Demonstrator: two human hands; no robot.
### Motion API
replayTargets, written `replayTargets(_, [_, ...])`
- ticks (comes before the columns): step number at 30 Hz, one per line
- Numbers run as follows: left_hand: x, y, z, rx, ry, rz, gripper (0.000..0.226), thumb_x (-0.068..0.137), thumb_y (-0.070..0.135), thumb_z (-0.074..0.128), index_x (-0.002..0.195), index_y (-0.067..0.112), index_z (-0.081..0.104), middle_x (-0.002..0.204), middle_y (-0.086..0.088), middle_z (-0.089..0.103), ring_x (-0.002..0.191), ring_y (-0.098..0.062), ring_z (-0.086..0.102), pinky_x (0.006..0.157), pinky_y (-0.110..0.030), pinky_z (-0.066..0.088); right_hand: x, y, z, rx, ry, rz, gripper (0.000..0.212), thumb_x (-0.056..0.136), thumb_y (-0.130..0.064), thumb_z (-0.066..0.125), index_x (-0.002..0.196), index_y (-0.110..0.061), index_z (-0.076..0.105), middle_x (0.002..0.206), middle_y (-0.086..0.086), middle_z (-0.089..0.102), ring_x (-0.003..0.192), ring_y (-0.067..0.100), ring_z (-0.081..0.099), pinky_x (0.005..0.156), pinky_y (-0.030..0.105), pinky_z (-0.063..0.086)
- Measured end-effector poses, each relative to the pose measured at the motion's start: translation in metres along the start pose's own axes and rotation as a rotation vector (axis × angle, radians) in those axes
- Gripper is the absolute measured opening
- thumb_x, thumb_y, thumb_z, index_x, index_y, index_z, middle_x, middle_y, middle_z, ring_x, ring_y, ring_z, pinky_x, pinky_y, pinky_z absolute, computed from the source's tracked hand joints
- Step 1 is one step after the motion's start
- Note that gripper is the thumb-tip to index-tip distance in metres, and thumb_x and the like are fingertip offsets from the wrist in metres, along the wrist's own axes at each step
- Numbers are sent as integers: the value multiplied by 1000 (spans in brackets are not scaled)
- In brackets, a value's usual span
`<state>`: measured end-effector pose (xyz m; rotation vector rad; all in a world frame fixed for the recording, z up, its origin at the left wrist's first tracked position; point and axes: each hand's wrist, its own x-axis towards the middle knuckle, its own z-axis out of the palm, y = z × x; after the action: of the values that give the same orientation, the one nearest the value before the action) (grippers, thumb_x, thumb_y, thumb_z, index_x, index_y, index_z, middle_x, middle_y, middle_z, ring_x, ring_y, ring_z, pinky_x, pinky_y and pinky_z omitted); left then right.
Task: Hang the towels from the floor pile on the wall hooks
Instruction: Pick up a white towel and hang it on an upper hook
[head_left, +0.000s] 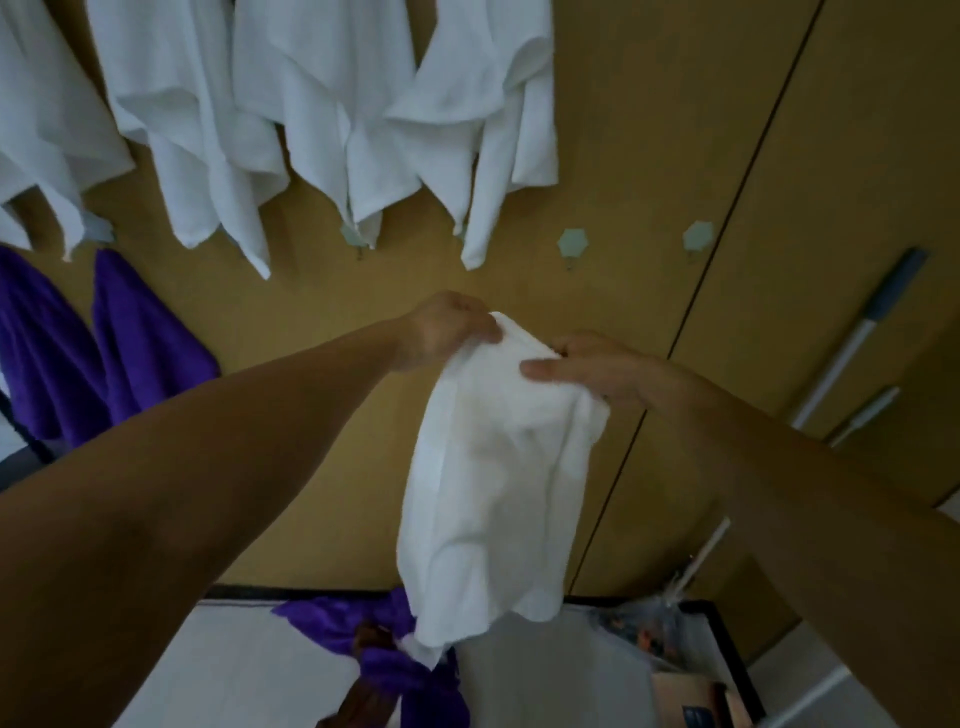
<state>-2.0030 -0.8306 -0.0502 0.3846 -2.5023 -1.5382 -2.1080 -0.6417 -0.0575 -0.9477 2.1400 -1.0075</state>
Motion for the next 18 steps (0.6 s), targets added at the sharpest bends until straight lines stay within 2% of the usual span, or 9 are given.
replayTargets(2, [7,21,13,81,70,30,12,75,20,69,71,12,62,77,-6,55,77,-20,53,70,-32,43,-10,2,-24,-95,23,-30,27,83,-38,71,100,-17,68,94,-2,72,79,11,69,60,18,52])
replayTargets(5, [15,42,30,209,121,56,19,85,23,63,73,10,57,75,-3,49,69,-14,45,62,-27,35,-21,5,-57,-33,161,-125,21,87,-32,69,96,-14,66,94,1,69,77,12,66,60,17,51])
replayTargets(8, [24,58,42,396,76,89,17,88,29,61,81,13,59,81,0,53,75,-14,51,64,-28,41,-24,3,-82,-143,208,-184,20,83,-31,73,79,-15,62,82,1,65,74,15,62,65,26,49])
replayTargets(10, [33,68,51,475,32,123,12,80,30,66,83,21,60,87,1,57,84,-19,56,70,-34,46,-24,-1,-92,-172,329,-262,23,82,-31,74,72,-16,59,72,-3,59,64,8,56,58,21,43])
replayTargets(12, [42,77,58,496,29,150,14,78,30,68,77,25,55,83,4,55,81,-18,54,65,-30,44,-23,-4,-104,-225,419,-306,28,83,-33,72,73,-12,57,69,-2,54,60,7,50,54,21,38])
replayTargets(14, [52,81,64,551,-10,126,14,81,31,66,77,24,54,82,6,52,79,-15,52,62,-25,39,-26,-2,-114,-369,286,-231,30,83,-34,73,78,-7,61,70,0,53,61,10,50,55,23,37])
replayTargets(15, [58,83,65,569,-58,102,14,82,31,66,77,25,55,82,7,53,79,-13,52,61,-25,39,-25,0,-119,-368,286,-216,27,83,-31,73,79,-6,62,70,0,54,62,11,51,56,24,38])
replayTargets(17, [69,87,66,499,-127,94,13,84,32,67,77,25,58,83,7,55,81,-13,56,67,-26,45,-21,8,-127,-270,463,-279,21,85,-23,70,72,-13,59,68,-4,52,63,10,49,58,26,36])
replayTargets(18, [77,89,64,484,-111,135,14,83,34,67,75,25,59,82,7,56,83,-16,58,72,-29,48,-19,10,-130,-279,486,-300,24,86,-22,69,67,-19,55,67,-7,51,64,9,49,59,27,35])
